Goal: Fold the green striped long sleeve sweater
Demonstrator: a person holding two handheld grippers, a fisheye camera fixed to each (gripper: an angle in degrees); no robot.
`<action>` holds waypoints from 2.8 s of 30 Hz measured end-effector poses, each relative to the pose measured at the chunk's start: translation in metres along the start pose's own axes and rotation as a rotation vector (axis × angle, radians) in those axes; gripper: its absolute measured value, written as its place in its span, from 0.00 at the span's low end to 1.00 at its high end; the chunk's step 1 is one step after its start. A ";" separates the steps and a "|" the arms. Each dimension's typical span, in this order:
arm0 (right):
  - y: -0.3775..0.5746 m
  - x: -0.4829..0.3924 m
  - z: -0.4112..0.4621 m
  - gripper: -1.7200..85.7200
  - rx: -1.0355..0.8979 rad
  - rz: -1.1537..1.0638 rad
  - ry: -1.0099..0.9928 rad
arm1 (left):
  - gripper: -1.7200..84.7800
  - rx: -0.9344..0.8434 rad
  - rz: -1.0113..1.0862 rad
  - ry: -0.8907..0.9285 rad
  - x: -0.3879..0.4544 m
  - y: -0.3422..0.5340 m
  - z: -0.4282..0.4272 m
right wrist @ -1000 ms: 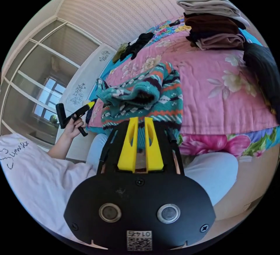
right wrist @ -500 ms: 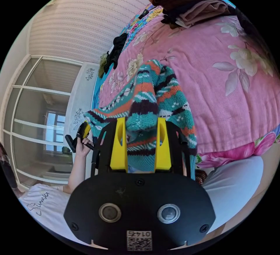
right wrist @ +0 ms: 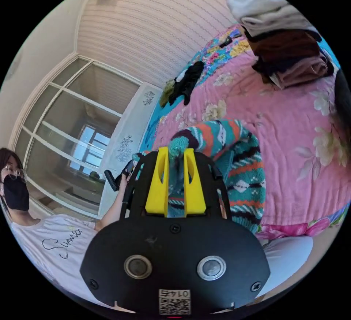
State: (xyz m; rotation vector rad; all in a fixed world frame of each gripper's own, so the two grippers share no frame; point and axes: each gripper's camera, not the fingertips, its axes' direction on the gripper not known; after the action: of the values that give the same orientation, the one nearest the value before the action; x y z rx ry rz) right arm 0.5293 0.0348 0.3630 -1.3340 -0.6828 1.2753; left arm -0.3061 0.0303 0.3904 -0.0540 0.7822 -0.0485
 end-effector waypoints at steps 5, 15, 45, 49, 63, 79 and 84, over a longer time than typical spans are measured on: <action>-0.003 -0.092 -0.055 0.09 0.132 -0.390 -0.241 | 0.04 0.305 0.142 0.009 0.026 -0.011 -0.136; -0.003 -0.209 -0.118 0.09 0.285 -0.753 -0.380 | 0.04 0.711 0.311 -0.072 0.029 -0.048 -0.314; 0.021 0.096 0.307 0.12 -0.449 -0.074 0.532 | 0.12 -0.459 -0.037 -0.347 -0.171 0.035 0.025; 0.020 0.100 0.312 0.15 -0.377 -0.078 0.521 | 0.14 -0.464 -0.103 -0.319 -0.173 0.022 0.026; 0.032 0.121 0.313 0.04 -0.501 -0.087 0.237 | 0.08 -0.542 -0.192 -0.173 -0.200 0.029 0.048; 0.132 0.080 0.340 0.08 -0.696 -0.309 0.438 | 0.07 -0.544 0.007 -0.308 -0.180 0.015 0.012; 0.157 0.024 0.366 0.13 -0.558 -0.727 0.444 | 0.08 -0.398 0.149 0.040 -0.121 0.006 0.037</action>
State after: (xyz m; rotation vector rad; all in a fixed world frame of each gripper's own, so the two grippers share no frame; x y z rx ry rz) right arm 0.1522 0.1375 0.2802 -1.5296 -1.1103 0.1901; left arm -0.3659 0.0456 0.5012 -0.3726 0.8246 0.2490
